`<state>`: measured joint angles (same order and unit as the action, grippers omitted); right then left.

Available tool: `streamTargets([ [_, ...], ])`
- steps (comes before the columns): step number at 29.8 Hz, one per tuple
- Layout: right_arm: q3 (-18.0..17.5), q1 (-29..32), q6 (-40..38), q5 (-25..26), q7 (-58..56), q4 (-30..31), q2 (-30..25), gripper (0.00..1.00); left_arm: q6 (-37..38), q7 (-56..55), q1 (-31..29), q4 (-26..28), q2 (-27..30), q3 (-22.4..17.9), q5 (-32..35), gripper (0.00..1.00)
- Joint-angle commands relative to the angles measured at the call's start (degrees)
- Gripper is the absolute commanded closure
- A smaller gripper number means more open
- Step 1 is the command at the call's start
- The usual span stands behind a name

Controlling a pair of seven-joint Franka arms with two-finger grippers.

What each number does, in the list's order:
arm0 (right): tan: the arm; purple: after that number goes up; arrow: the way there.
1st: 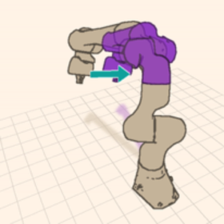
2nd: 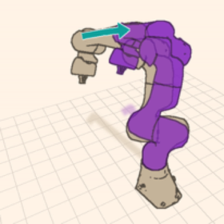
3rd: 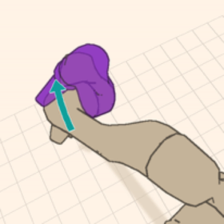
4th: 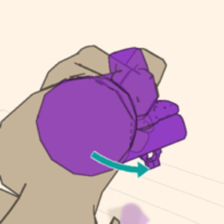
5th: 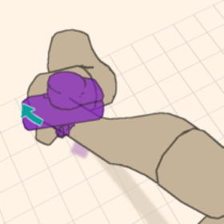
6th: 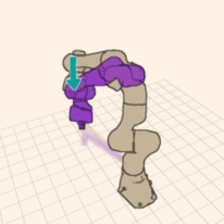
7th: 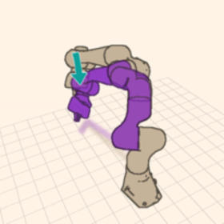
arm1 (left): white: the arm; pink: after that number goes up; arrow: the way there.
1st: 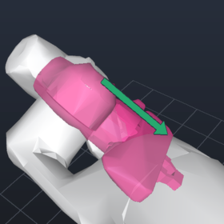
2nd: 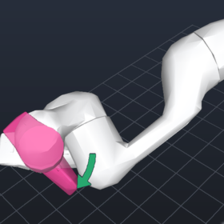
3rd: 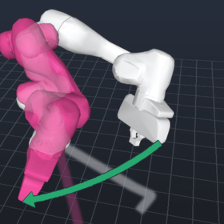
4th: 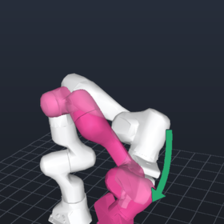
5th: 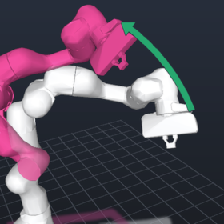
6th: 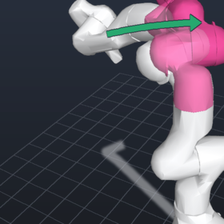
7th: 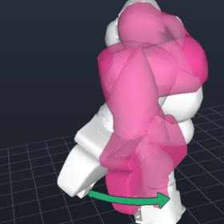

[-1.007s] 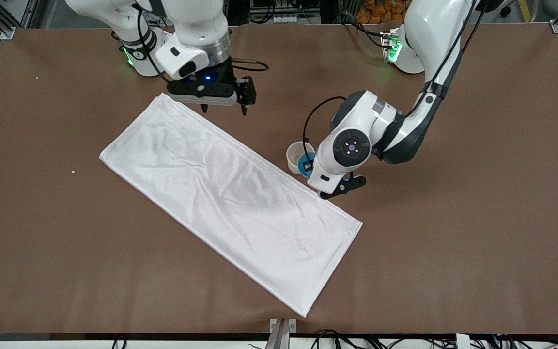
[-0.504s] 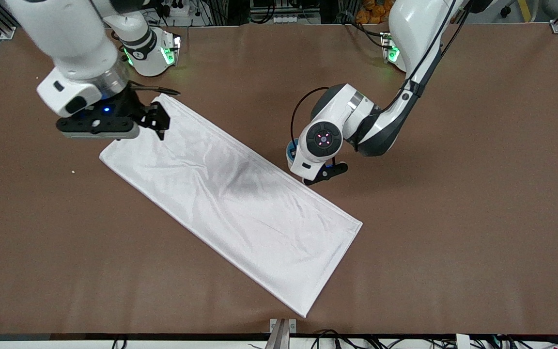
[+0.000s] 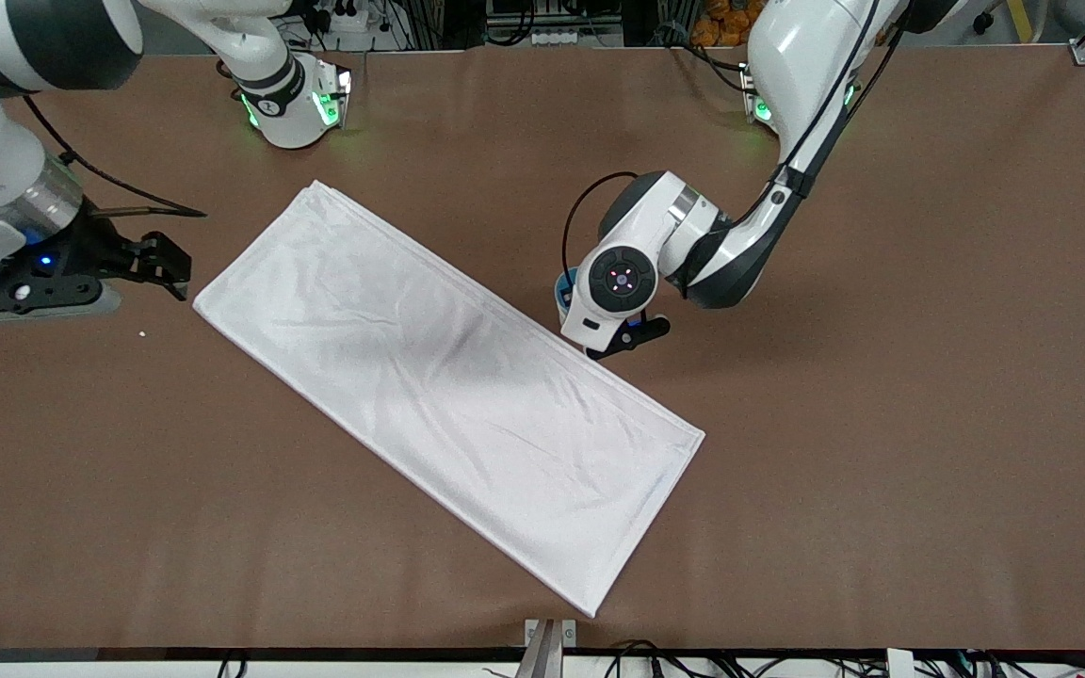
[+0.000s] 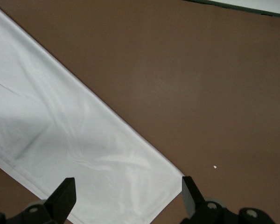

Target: Place blue cup into white mug on table

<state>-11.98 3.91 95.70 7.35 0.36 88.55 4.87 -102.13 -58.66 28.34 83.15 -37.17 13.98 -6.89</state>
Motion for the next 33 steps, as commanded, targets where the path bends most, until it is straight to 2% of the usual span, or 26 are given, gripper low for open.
streamTargets([
  [1,1.87,0.23,0.1,-1.55,-1.68,0.23,-1.36,0.0,-2.01,-0.14,-0.13,-0.53,-1.15,-0.18,-1.2,1.0],
  [5,2.31,0.58,0.19,-2.33,-1.85,-0.04,-1.36,0.0,-2.19,-0.14,-0.13,-0.53,-0.97,-0.18,-1.11,1.0],
  [8,3.1,1.8,0.28,-6.89,-2.38,-0.04,-1.45,0.0,-2.28,-0.14,-0.22,-0.53,-0.8,-0.18,-1.29,1.0],
  [10,3.45,2.16,0.28,-8.22,-2.55,-0.04,-1.53,0.0,-2.37,-0.14,-0.13,-0.53,-0.71,-0.18,-1.37,1.0],
  [23,3.63,3.74,0.28,-7.88,-3.69,-0.04,-1.71,0.0,-6.67,-1.1,-0.13,1.31,0.35,-0.09,-1.46,1.0],
  [28,6.52,3.92,0.28,-8.31,-6.33,-0.04,-1.54,0.0,-9.48,-1.1,-0.13,4.03,1.4,-0.09,-1.38,1.0],
  [33,6.88,3.74,0.19,-7.96,-7.39,-0.13,-1.62,0.0,-12.21,-1.01,-0.22,7.46,3.6,0.0,-1.37,1.0],
])
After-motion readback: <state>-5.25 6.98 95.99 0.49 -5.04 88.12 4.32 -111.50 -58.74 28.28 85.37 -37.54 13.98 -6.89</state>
